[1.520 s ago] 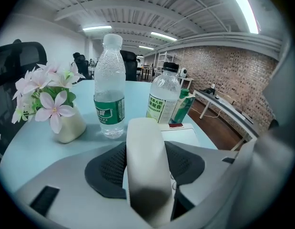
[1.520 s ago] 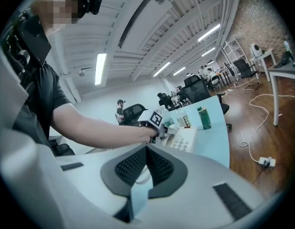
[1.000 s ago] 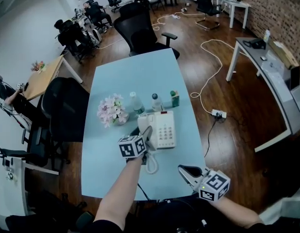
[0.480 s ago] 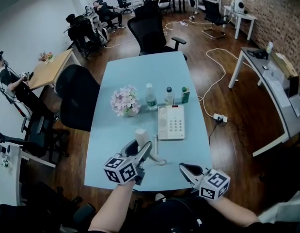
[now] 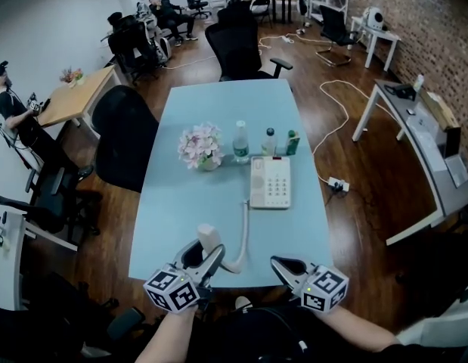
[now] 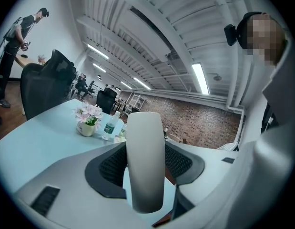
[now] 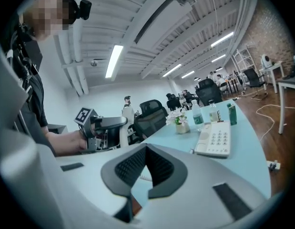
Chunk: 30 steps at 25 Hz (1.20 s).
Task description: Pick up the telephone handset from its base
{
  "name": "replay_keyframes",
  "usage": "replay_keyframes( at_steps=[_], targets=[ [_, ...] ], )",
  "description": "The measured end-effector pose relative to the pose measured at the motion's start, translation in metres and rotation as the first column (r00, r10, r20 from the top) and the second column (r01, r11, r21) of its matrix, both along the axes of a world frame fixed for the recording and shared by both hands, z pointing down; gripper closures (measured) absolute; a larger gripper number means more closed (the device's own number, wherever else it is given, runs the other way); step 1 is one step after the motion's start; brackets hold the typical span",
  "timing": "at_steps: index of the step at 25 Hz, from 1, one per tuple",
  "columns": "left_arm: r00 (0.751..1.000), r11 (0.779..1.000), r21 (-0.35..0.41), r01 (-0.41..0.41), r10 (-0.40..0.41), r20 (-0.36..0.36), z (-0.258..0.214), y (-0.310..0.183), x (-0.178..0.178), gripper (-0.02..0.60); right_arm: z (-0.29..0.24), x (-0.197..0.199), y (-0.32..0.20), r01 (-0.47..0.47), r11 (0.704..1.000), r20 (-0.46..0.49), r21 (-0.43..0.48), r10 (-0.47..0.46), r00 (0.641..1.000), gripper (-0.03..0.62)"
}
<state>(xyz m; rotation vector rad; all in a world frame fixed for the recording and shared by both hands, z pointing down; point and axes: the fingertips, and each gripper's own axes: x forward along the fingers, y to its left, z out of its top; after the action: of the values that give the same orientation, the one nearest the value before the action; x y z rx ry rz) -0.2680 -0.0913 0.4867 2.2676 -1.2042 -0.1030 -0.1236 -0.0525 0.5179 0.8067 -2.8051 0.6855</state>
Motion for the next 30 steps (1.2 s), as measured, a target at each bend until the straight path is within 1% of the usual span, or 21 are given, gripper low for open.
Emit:
replay_keyframes(
  at_steps=[8,12,16,20,22,30],
  targets=[
    [1.000,0.999,0.025,0.025,-0.024,-0.014,-0.005,0.017,-0.016,0.345,-0.003,-0.019,0.012,0.014,0.999,-0.049,0.035,-0.013,0.999,0.582],
    [1.000,0.999,0.029,0.023,-0.023,-0.004,-0.006,0.020,-0.020,0.345,-0.004,-0.023,0.014,0.013,0.999,-0.058,0.043,-0.011,0.998,0.582],
    [1.000,1.000,0.027,0.013,-0.014,0.020,-0.005,0.024,-0.021,0.345,-0.006,-0.026,0.016,0.013,0.999,-0.054,0.053,-0.010,0.998,0.582],
    [0.999,1.000,0.015,0.027,-0.027,0.018,-0.004,0.024,-0.024,0.345,-0.009,-0.027,0.017,0.012,0.998,-0.048,0.055,-0.009,0.999,0.582],
    [1.000,1.000,0.013,0.019,-0.020,0.024,-0.005,0.024,-0.023,0.345,-0.009,-0.027,0.016,0.006,0.998,-0.043,0.057,-0.004,0.999,0.582],
    [0.999,0.999,0.032,0.003,-0.005,0.041,-0.013,0.020,-0.016,0.345,-0.008,-0.025,0.019,0.010,0.999,-0.034,0.053,-0.008,0.999,0.582]
  ],
)
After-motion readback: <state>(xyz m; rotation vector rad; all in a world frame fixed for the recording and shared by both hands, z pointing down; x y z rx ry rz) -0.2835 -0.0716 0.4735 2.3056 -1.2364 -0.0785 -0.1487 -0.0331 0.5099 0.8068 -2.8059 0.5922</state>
